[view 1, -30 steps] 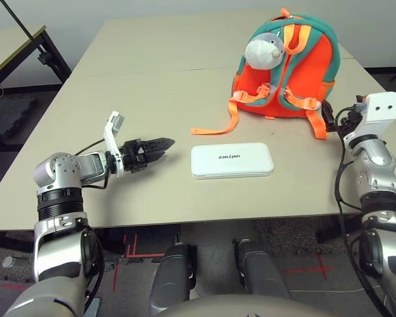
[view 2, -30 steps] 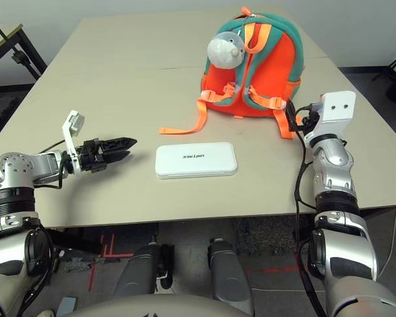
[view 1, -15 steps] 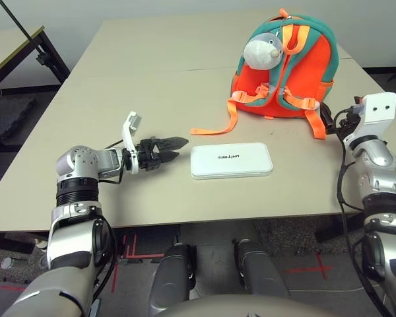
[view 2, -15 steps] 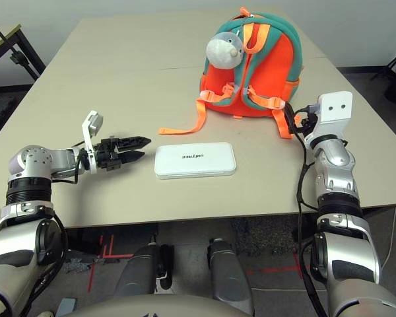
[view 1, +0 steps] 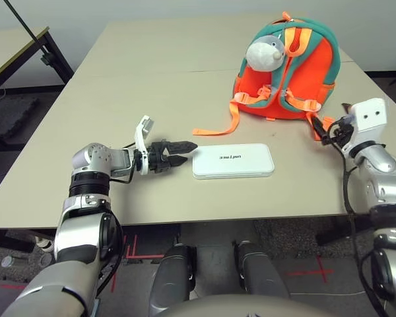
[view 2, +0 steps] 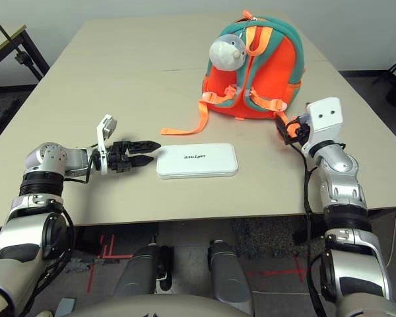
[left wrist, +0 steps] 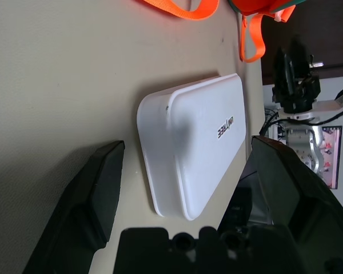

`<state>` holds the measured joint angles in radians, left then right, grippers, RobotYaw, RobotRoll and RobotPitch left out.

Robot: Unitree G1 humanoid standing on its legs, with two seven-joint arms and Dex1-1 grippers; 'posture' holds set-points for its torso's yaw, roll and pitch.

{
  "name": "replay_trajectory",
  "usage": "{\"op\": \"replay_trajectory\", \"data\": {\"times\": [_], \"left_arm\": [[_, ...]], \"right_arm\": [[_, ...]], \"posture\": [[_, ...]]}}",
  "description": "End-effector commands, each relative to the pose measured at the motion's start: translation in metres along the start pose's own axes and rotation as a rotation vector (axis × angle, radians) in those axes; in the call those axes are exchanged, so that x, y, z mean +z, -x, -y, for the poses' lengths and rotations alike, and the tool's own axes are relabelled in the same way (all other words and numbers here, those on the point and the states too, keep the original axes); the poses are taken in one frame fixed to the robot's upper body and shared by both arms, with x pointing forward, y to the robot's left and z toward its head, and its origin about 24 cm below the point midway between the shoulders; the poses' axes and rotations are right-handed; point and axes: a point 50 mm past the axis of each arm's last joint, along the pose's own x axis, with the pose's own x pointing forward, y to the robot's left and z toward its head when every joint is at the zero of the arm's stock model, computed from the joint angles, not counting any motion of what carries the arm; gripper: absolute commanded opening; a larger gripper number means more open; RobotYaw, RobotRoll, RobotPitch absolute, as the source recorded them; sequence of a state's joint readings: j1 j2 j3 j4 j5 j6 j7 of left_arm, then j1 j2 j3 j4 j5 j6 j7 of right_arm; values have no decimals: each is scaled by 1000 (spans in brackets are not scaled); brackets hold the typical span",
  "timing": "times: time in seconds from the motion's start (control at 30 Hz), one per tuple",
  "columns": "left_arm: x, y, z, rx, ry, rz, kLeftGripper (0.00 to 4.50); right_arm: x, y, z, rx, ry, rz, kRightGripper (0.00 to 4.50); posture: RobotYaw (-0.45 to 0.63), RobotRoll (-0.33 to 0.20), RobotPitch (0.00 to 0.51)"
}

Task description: Put the pencil case into the backpack and zip it.

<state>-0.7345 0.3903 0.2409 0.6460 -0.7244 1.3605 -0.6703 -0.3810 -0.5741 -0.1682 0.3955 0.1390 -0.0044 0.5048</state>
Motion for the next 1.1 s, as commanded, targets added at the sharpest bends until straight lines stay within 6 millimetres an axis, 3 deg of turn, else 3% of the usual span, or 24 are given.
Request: {"op": "replay_trajectory", "data": {"times": [0.03, 0.33, 0.83, 1.1], "left_arm": [[-7, -4, -6, 23, 30, -41, 4500], [-7, -4, -6, 23, 40, -55, 4500], [-14, 0, -7, 22, 76, -119, 4500], [-13, -2, -7, 27, 72, -118, 4500]], "right_arm": [[4, 2, -11, 124, 35, -39, 3500], [-1, 4, -36, 373, 164, -172, 34], [-13, 7, -60, 508, 155, -250, 34], [-7, 5, -67, 548, 135, -245, 34]], "posture": [[-211, 0, 85], [-207, 0, 79], [-199, 0, 86], [-205, 0, 88]]}}
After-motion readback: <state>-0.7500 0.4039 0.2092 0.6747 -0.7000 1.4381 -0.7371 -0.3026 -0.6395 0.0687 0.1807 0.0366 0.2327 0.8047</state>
